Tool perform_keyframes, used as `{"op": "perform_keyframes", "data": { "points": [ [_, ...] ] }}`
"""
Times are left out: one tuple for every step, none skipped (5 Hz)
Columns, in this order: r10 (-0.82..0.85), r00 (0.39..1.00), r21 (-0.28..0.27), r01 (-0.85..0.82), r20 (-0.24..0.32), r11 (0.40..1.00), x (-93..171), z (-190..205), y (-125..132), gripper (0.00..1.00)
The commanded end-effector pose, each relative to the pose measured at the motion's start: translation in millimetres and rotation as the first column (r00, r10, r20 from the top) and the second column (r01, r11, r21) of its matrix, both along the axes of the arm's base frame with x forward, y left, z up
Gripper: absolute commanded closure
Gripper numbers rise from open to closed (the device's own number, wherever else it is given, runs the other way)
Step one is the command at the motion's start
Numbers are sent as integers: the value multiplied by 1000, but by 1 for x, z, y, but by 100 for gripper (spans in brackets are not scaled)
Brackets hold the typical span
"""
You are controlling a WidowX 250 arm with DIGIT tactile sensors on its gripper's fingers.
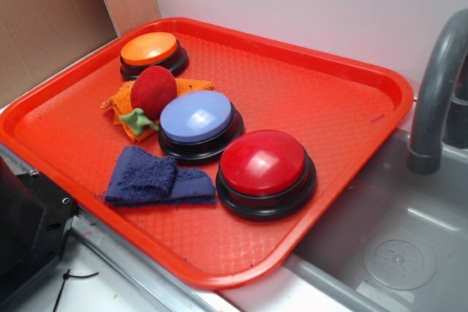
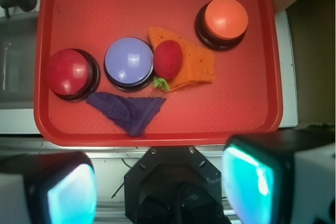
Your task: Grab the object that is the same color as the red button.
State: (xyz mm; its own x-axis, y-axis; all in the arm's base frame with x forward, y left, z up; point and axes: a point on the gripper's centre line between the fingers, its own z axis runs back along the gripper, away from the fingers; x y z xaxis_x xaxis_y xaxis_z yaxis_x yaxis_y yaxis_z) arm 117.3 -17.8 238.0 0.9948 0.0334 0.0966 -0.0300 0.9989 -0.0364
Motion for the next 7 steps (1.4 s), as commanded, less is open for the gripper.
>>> {"op": "perform_keyframes", "data": {
  "points": [
    [0,1000,0,0,0,1000,0,0,0,0],
    [175,984,-22,-175,-11,984,14,-11,5,0],
    [390,921,-66,-388,21,919,24,-26,11,0],
    [601,799,-120,-593,37,796,40,-58,24,0],
    [715,696,-148,-701,71,697,60,-83,31,0],
    [795,601,-181,-775,86,606,78,-104,35,0],
    [847,522,-168,-830,101,532,98,-125,35,0]
  ]
}}
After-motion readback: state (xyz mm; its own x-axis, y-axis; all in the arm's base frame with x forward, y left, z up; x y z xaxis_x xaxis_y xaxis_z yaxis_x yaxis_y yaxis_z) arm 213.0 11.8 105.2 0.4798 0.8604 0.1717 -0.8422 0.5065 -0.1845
